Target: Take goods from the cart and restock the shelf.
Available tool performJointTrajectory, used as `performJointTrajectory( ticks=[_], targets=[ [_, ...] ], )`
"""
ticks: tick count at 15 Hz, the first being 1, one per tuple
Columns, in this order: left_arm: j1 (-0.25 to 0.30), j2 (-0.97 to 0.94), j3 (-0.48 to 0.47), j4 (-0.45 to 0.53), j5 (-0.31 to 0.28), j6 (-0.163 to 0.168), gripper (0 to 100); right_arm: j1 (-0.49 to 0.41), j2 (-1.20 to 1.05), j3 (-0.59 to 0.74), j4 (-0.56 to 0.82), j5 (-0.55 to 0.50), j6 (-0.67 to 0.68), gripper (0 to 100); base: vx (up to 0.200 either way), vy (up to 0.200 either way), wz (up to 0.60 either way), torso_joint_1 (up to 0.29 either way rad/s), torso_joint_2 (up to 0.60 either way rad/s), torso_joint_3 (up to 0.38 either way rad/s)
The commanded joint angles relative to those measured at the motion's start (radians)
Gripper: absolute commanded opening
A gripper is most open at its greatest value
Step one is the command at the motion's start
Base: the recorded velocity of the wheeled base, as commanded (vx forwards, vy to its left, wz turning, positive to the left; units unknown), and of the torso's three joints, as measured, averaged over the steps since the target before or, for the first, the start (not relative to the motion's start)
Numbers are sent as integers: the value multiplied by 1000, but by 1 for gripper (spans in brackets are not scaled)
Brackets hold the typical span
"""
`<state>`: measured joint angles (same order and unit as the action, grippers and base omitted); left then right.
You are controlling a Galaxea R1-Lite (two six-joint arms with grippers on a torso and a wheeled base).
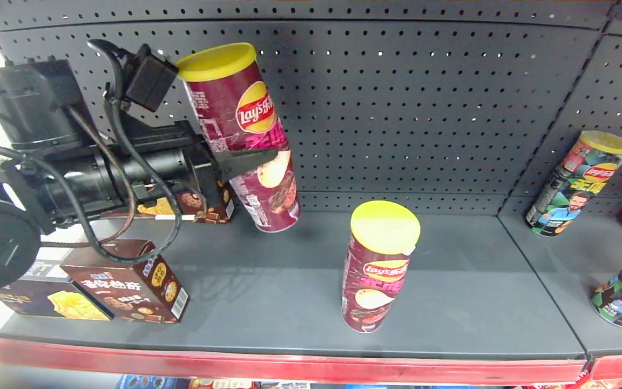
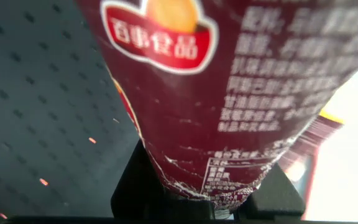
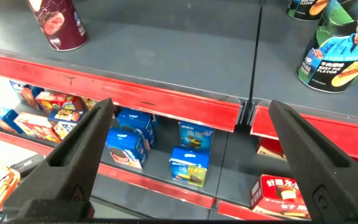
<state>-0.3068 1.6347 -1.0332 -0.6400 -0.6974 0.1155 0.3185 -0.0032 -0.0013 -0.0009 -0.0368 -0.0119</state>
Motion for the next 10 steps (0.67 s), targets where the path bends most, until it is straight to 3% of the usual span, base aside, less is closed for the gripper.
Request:
performJointTrajectory(
  ticks=[1, 3, 4, 10],
  targets=[
    [-11, 90, -77, 39, -1, 32, 0, 1, 3, 0, -1, 0, 0, 100, 0, 0, 0, 0, 0, 0],
    [-28, 152, -143, 149, -42, 154, 0, 1, 3, 0, -1, 0, 0, 100, 0, 0, 0, 0, 0, 0],
    [-32, 180, -173, 171, -73, 185, 0, 1, 3, 0, -1, 0, 0, 100, 0, 0, 0, 0, 0, 0],
    [-80, 340, -295, 171, -79, 197, 0, 1, 3, 1, -1, 0, 0, 100, 0, 0, 0, 0, 0, 0]
  ],
)
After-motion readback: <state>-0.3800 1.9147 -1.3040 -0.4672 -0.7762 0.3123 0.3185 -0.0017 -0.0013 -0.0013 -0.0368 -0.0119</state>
